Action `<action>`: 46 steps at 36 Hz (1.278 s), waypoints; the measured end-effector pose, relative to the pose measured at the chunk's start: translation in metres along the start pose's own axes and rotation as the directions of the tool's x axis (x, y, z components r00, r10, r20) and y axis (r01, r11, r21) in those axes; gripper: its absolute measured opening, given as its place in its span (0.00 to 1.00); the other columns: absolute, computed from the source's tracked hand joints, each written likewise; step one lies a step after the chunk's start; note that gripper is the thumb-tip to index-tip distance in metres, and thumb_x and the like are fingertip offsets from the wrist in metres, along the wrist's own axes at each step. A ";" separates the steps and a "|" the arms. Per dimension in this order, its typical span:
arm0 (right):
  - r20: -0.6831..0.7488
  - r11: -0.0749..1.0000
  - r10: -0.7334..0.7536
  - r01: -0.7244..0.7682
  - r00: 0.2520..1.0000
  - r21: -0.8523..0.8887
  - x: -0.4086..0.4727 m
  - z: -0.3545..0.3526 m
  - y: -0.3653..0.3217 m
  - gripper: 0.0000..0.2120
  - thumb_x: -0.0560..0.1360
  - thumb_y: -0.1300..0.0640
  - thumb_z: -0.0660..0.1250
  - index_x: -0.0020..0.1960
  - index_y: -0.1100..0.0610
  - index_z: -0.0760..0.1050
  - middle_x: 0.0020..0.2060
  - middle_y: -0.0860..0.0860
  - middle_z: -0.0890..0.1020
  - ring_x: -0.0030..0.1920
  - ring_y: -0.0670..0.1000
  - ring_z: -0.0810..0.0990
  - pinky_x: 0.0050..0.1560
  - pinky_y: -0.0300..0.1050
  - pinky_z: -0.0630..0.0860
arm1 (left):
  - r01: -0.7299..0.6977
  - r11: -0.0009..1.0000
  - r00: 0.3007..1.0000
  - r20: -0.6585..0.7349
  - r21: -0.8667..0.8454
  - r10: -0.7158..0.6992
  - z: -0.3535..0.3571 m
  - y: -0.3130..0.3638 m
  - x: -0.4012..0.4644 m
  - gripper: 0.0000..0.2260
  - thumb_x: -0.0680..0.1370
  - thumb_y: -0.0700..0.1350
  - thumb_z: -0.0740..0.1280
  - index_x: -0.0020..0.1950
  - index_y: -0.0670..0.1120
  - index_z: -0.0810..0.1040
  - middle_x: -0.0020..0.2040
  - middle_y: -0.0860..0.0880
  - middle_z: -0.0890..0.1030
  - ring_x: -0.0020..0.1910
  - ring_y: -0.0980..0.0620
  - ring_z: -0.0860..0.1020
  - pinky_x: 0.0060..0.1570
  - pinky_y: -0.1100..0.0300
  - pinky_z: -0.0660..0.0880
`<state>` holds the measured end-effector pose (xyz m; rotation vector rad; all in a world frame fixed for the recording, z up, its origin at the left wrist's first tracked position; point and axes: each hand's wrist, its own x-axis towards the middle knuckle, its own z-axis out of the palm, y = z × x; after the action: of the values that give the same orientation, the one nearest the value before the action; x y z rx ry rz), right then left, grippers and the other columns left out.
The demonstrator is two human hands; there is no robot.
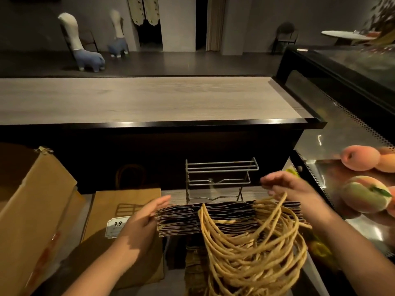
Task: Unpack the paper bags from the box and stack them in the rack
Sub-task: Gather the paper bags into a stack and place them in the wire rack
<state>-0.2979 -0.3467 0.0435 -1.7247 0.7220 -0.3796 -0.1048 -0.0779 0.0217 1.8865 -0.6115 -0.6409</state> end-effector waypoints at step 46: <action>-0.021 0.802 0.495 -0.466 0.869 -0.373 -0.024 0.346 -0.059 0.27 0.80 0.58 0.60 0.77 0.52 0.56 0.64 0.56 0.75 0.55 0.54 0.78 0.45 0.43 0.76 | 0.222 0.955 0.903 -0.327 -0.199 -0.278 -0.111 -0.110 -0.038 0.07 0.80 0.49 0.65 0.57 0.54 0.74 0.58 0.52 0.78 0.54 0.54 0.75 0.52 0.58 0.72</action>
<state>-0.0941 -0.0621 0.0067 -1.8060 1.1980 0.1931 -0.0440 0.0604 -0.0351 1.8838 -0.0821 -0.4783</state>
